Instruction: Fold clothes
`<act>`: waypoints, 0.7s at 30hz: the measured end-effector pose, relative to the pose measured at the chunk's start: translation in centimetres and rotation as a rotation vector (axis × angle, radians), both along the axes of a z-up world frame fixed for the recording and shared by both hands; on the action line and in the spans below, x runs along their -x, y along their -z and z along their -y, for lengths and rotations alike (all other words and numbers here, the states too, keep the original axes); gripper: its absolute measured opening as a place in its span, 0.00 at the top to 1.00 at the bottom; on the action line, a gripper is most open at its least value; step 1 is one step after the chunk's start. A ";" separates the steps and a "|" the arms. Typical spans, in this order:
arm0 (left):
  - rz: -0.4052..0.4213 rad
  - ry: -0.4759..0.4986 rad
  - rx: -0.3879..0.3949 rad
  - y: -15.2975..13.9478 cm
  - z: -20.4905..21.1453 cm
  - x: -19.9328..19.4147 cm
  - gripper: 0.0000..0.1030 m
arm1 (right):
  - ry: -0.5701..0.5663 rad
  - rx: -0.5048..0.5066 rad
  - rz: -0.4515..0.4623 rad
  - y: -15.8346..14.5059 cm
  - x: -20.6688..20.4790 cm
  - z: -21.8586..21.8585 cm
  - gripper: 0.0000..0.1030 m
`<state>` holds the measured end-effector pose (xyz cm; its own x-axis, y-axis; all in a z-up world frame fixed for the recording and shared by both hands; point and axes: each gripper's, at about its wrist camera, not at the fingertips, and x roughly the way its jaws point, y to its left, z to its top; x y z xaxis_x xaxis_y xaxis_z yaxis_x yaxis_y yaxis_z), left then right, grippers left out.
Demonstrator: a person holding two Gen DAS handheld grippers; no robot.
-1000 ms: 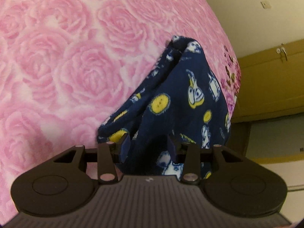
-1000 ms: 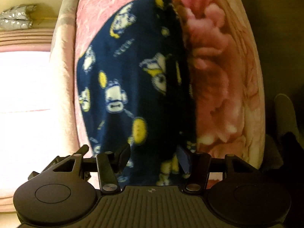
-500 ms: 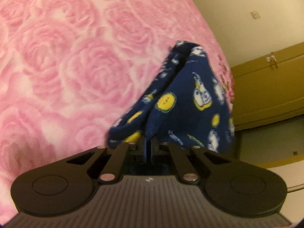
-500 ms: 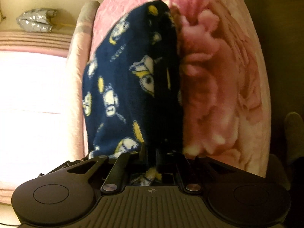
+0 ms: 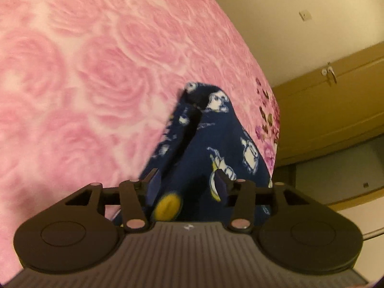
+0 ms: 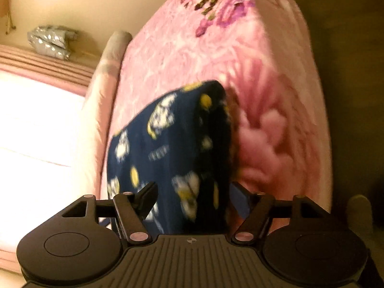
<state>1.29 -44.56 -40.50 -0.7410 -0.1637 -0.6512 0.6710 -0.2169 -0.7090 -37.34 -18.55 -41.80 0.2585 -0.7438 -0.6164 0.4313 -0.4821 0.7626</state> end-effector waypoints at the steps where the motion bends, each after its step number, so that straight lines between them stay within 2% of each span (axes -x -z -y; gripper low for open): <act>1: -0.013 0.014 -0.003 0.5 0.3 0.5 0.81 | -0.001 0.012 0.001 0.3 0.4 0.5 0.36; 2: -0.022 0.027 0.008 0.9 0.4 0.7 0.96 | -0.003 0.023 0.008 0.7 0.8 0.9 0.62; 3: -0.030 0.039 0.021 1.2 0.5 1.0 0.98 | -0.006 0.031 0.032 1.2 0.9 1.0 0.89; 4: -0.031 0.052 0.042 1.4 0.5 1.0 0.98 | -0.005 0.039 0.052 1.7 1.0 1.0 0.90; 5: -0.033 0.061 0.061 1.5 0.4 0.9 0.99 | 0.007 0.046 0.058 2.1 1.2 0.7 0.96; 7: -0.047 0.054 0.072 2.1 0.4 0.3 0.99 | 0.022 0.058 0.046 2.5 1.3 -0.1 0.97; 11: -0.013 0.017 0.060 3.3 0.9 -0.1 0.95 | 0.024 0.035 0.034 2.5 1.5 -1.2 0.96; 14: 0.021 -0.014 0.070 1.9 1.1 0.0 0.94 | -0.003 -0.020 -0.020 0.6 1.5 -1.1 0.95; 16: 0.054 -0.075 0.102 0.1 1.2 -0.2 0.93 | -0.014 -0.071 -0.105 -1.2 1.6 -0.9 0.67; 17: 0.085 -0.100 0.133 -1.1 1.4 -0.1 0.93 | -0.011 -0.091 -0.165 -2.3 1.6 -0.8 0.43; 18: 0.110 -0.116 0.162 -2.0 1.5 0.2 0.93 | 0.010 -0.097 -0.239 -3.5 1.7 -0.9 0.39; 20: 0.129 -0.113 0.216 -3.8 1.6 1.8 0.93 | 0.021 -0.095 -0.368 -5.7 1.9 -0.3 0.39; 21: 0.127 -0.081 0.243 -4.3 1.4 3.3 0.93 | 0.004 -0.091 -0.422 -6.4 1.8 0.7 0.39</act>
<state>-1.97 -45.99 -36.15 -0.6339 -0.3820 -0.6725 0.7734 -0.3125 -0.5516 -39.16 -19.21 -35.38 -0.0330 -0.6822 -0.7304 0.6946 -0.5412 0.4740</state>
